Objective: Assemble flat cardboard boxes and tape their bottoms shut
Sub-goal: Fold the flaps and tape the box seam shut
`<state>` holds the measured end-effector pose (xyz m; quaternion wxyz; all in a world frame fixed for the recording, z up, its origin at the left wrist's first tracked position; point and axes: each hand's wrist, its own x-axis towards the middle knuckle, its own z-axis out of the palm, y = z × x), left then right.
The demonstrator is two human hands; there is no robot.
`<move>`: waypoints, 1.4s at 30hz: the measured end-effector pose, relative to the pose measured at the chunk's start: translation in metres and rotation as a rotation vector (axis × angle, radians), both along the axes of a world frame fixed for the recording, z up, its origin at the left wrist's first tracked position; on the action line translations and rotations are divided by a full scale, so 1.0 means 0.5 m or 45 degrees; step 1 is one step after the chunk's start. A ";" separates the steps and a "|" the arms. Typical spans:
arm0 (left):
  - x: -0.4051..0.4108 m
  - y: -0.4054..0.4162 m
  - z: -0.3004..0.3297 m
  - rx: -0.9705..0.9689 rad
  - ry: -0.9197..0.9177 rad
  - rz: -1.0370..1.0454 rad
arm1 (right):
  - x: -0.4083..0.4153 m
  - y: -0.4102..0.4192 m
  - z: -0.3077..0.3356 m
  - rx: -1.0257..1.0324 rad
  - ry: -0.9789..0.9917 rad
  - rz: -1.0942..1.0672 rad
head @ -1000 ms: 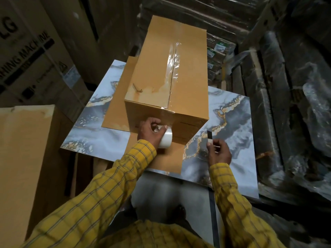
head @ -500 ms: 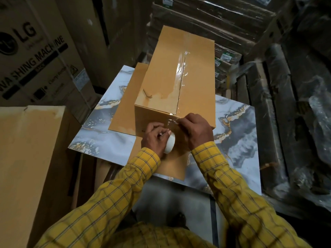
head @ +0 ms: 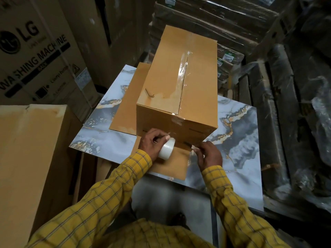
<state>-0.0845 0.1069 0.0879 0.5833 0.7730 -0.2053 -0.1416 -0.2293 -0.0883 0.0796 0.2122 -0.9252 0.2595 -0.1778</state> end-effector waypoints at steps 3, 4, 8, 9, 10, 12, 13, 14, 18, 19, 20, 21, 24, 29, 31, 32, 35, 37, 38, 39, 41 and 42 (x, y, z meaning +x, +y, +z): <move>0.002 -0.008 0.015 -0.106 0.144 -0.075 | -0.025 0.010 -0.017 0.589 -0.151 -0.347; 0.004 -0.012 0.024 -0.140 0.154 -0.107 | -0.031 0.008 -0.030 0.772 -0.162 -0.451; 0.009 -0.028 0.077 -0.213 0.094 -0.277 | -0.067 -0.030 -0.114 1.135 0.029 -0.801; 0.012 -0.033 0.088 -0.237 0.087 -0.323 | -0.075 -0.040 -0.134 1.176 0.081 -0.894; 0.017 -0.037 0.099 -0.265 0.084 -0.360 | -0.080 -0.047 -0.147 1.214 0.086 -0.963; 0.028 -0.045 0.123 -0.312 0.085 -0.396 | -0.083 -0.060 -0.167 1.263 0.050 -1.002; 0.035 -0.050 0.134 -0.327 0.082 -0.400 | -0.082 -0.061 -0.165 1.263 0.043 -0.993; 0.043 -0.055 0.147 -0.344 0.070 -0.404 | -0.080 -0.063 -0.160 1.260 0.054 -0.981; 0.084 -0.078 0.199 -0.419 -0.006 -0.376 | -0.062 -0.086 -0.147 1.069 0.291 -0.951; 0.098 -0.083 0.209 -0.430 -0.010 -0.349 | -0.054 -0.092 -0.138 1.025 0.332 -0.983; 0.116 -0.089 0.217 -0.431 0.007 -0.311 | -0.043 -0.092 -0.123 0.984 0.338 -1.016; 0.137 -0.094 0.222 -0.432 0.043 -0.256 | -0.030 -0.090 -0.102 0.925 0.286 -1.040; 0.209 -0.107 0.240 -0.461 0.292 0.010 | 0.013 -0.072 -0.015 0.423 -0.239 -0.905; 0.288 -0.127 0.257 -0.568 0.579 0.196 | 0.109 -0.022 0.206 -0.368 -0.379 -0.150; 0.293 -0.133 0.250 -0.563 0.580 0.169 | 0.163 0.001 0.230 -0.499 -0.031 -0.048; 0.295 -0.133 0.244 -0.526 0.535 0.138 | 0.187 0.016 0.228 -0.514 0.153 -0.043; 0.304 -0.123 0.222 -0.439 0.424 0.070 | 0.228 0.041 0.193 -0.446 0.482 -0.053; 0.311 -0.117 0.213 -0.465 0.411 0.051 | 0.232 0.032 0.181 -0.427 0.577 -0.042; 0.314 -0.116 0.211 -0.478 0.409 0.036 | 0.232 0.026 0.182 -0.437 0.621 -0.025; 0.316 -0.116 0.209 -0.485 0.408 0.020 | 0.230 0.021 0.184 -0.456 0.662 -0.002; 0.316 -0.119 0.207 -0.489 0.409 -0.009 | 0.230 0.010 0.190 -0.492 0.725 0.072; 0.316 -0.120 0.207 -0.490 0.411 -0.021 | 0.230 0.006 0.191 -0.494 0.745 0.110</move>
